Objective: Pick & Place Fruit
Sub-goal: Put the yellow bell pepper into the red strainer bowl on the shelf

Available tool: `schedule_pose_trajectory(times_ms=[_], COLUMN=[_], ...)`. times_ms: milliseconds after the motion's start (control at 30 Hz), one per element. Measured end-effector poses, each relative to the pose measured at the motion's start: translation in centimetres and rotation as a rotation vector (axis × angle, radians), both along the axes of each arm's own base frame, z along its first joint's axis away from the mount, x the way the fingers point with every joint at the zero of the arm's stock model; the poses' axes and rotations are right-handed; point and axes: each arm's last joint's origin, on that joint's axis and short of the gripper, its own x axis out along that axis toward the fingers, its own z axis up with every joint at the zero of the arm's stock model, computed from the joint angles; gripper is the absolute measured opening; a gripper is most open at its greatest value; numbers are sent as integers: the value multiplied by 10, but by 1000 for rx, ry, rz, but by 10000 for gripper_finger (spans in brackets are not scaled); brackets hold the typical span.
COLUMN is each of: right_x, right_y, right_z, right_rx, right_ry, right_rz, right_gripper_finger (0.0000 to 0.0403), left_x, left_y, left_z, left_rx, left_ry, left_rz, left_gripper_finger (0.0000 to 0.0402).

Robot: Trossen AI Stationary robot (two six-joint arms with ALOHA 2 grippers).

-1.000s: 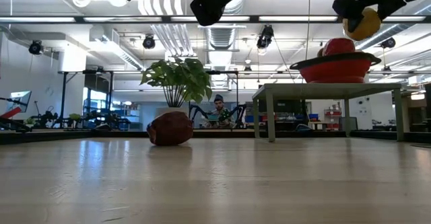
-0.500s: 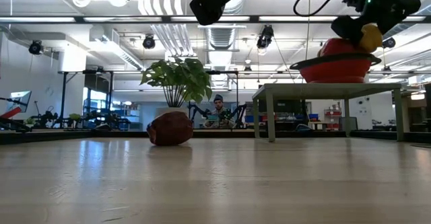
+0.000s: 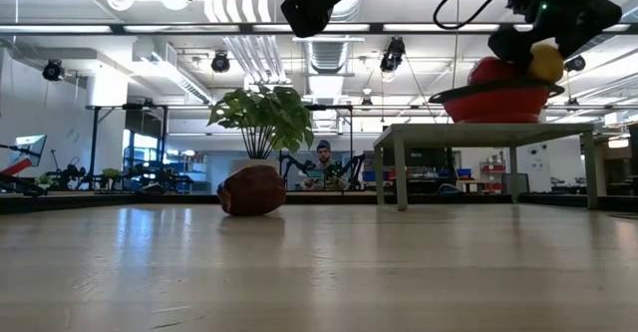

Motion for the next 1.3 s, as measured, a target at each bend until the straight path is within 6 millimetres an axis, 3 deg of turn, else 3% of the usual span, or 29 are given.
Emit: schedule_pose_trajectory(times_ms=[467,933,1300], right_x=[0,2,3], right_y=[0,-1,-2], right_z=[1,15,22], right_rx=[-1,-12,-27], right_ry=[16,33,28], right_rz=[11,57,73], right_gripper_finger=[337,382,384], left_x=[0,0,0], left_y=[0,0,0], left_z=[0,0,0], left_rx=[0,-1,-1], left_ry=[0,-1,-1], left_rz=[0,0,0], left_gripper_finger=[399,399,399])
